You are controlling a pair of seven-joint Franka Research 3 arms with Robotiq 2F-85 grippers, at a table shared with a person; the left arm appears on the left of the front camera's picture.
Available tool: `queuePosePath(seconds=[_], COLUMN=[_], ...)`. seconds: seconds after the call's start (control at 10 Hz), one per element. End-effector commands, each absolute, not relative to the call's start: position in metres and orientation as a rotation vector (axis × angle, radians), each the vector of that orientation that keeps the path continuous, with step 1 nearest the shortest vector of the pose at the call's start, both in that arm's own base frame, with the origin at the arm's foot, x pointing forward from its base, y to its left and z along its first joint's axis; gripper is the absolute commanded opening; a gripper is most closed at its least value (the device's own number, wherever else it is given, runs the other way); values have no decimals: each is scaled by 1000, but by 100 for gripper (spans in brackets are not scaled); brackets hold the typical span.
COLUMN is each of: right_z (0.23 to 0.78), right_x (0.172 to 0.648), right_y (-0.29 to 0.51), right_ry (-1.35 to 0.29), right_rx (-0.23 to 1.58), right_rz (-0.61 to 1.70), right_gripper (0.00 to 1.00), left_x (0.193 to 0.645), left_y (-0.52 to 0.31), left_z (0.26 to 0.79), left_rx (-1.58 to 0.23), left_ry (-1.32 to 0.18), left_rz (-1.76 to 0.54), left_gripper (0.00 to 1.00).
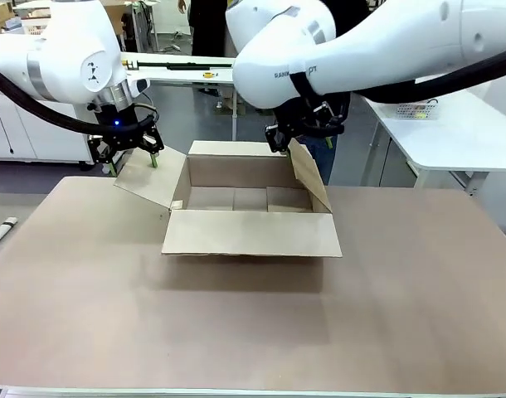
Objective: Pack the gift set into the box.
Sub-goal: Place both hands on the side flaps of the Package Box and spread them outward.
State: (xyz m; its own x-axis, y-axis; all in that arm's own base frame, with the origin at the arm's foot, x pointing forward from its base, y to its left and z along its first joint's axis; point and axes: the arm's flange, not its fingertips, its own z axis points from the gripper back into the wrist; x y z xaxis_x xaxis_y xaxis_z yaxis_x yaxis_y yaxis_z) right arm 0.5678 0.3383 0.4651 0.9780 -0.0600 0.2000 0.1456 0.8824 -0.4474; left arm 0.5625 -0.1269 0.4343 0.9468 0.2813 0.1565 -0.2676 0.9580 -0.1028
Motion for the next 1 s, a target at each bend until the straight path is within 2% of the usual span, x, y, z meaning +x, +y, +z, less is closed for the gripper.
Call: queuePosePath(seconds=[0.0, 0.4, 0.5, 0.7, 0.8, 0.9], right_z=[468, 488, 492, 492, 493, 491], right_x=[553, 539, 559, 559, 554, 553], right_y=[308, 253, 285, 285, 275, 243], right_ry=[-175, -137, -173, -173, -158, -97], right_rx=[-484, -375, -456, -456, -435, -327], right_rz=[-116, -169, -181, -181, -188, -208], right_gripper=[100, 100, 100, 100, 100, 100], left_x=[561, 561, 561, 561, 561, 561], left_y=[-127, -127, -127, -127, -127, -127], left_z=[436, 436, 436, 436, 436, 436], left_rx=[-62, -62, -62, -62, -62, -62], left_ry=[-172, -172, -172, -172, -172, -172], left_rz=[295, 295, 295, 295, 295, 295], left_gripper=[100, 100, 100, 100, 100, 100])
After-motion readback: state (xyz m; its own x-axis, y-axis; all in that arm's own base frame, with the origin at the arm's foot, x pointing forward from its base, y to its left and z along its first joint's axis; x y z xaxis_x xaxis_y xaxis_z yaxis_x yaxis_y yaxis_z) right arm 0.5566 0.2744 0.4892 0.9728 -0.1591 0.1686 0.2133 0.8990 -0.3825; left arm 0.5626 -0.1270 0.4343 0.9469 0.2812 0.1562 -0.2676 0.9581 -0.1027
